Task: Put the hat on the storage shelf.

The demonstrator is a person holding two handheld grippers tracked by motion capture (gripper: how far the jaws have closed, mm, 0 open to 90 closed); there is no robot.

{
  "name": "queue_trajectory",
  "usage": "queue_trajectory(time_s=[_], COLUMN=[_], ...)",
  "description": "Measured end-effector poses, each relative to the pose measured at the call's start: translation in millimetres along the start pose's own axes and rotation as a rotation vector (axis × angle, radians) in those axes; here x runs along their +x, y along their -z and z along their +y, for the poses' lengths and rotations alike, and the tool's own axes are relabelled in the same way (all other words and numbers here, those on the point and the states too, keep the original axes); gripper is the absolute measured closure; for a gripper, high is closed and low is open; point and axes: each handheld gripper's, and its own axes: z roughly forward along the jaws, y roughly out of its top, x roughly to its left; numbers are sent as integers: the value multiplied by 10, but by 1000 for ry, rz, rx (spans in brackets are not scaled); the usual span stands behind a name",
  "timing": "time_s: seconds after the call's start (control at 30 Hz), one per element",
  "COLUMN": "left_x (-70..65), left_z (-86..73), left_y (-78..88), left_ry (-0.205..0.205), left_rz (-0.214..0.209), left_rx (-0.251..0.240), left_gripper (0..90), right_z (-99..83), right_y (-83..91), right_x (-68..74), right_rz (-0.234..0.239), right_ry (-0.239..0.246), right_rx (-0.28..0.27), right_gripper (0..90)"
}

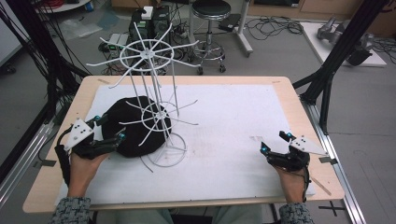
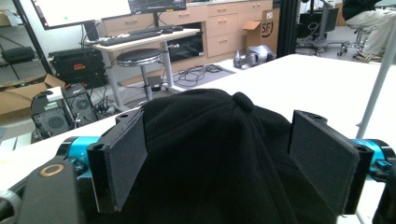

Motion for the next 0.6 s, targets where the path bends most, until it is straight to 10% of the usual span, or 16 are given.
queue_trajectory(time_s=[0.6], left_x=[-192], left_z=[-19], left_y=[-535], left_ry=[-121], left_rz=[5], left_rx=[61], left_gripper=[181], right_z=[-13], right_y=[-6], right_x=[-18], right_rz=[3], right_ry=[-9], right_rx=[13], right_gripper=[117])
